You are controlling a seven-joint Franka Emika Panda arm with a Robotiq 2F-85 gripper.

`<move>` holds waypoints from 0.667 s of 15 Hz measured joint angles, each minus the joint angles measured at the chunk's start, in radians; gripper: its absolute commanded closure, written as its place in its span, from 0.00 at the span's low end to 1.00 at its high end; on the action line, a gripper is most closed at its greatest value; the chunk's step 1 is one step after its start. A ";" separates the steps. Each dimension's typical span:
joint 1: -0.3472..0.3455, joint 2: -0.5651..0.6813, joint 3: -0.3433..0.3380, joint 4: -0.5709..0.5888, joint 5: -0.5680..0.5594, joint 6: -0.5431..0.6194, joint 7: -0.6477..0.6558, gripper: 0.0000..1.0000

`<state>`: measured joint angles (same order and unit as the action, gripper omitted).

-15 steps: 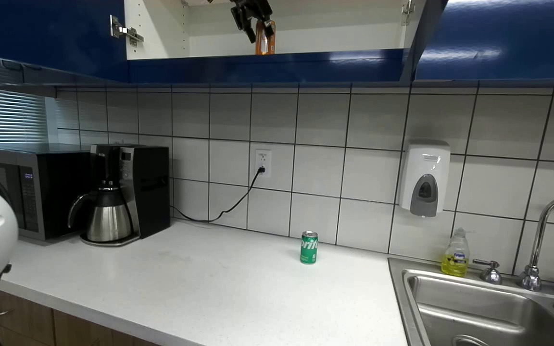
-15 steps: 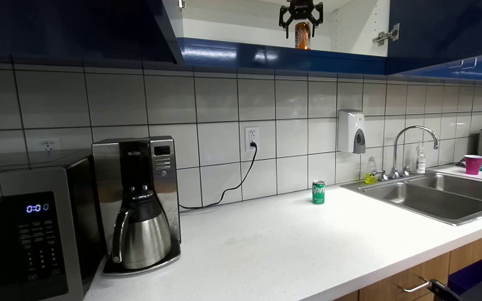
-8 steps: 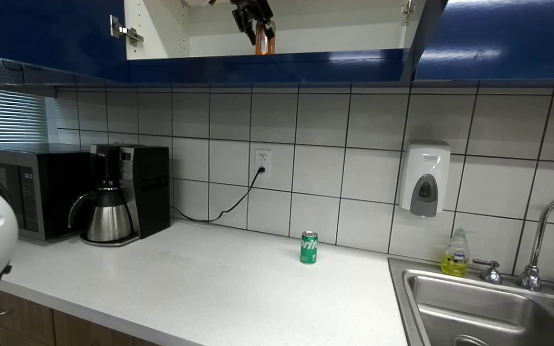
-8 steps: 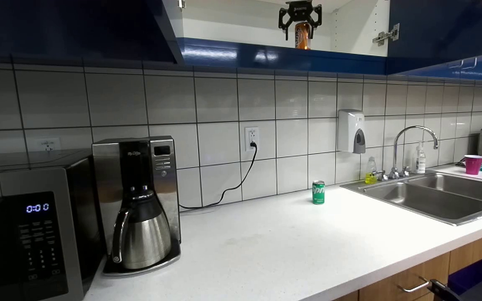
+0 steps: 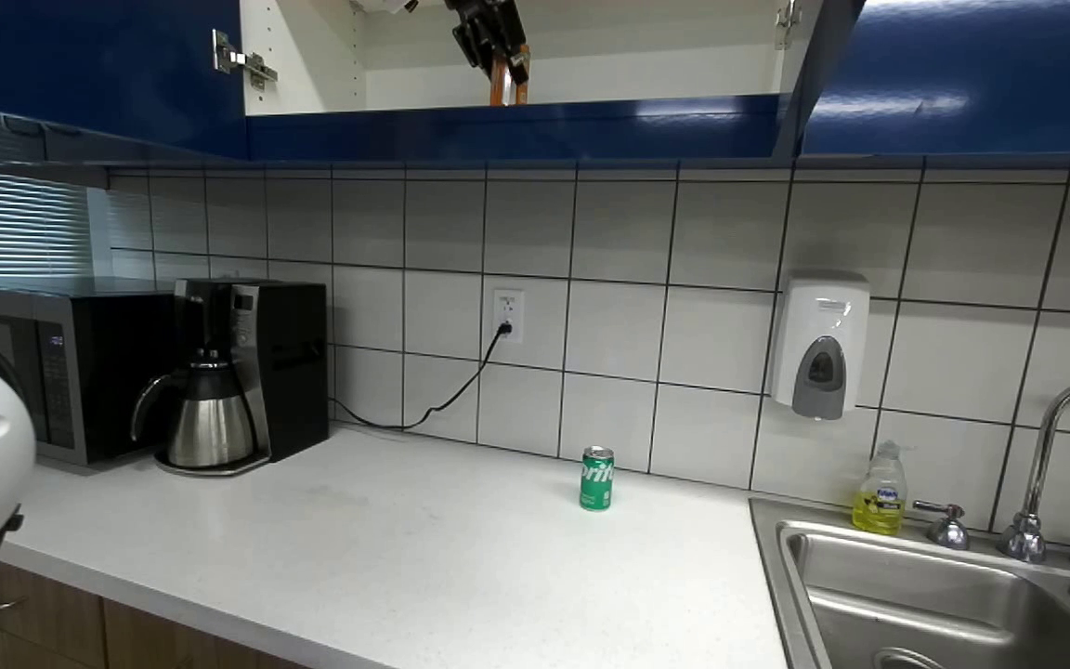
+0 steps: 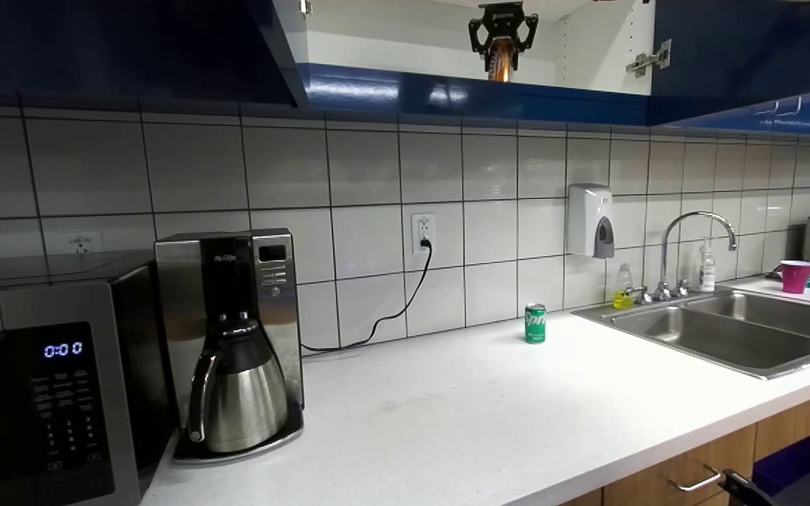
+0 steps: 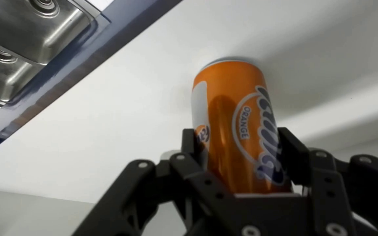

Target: Remove the can from the cupboard

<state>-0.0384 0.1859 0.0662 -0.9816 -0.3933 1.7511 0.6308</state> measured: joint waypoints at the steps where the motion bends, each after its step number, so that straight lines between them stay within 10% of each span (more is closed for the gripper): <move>1: 0.001 0.002 0.000 0.002 0.000 0.000 0.000 0.62; 10: 0.062 -0.021 0.004 -0.029 -0.004 0.004 0.000 0.62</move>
<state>0.0239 0.1651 0.0699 -1.0106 -0.3969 1.7555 0.6312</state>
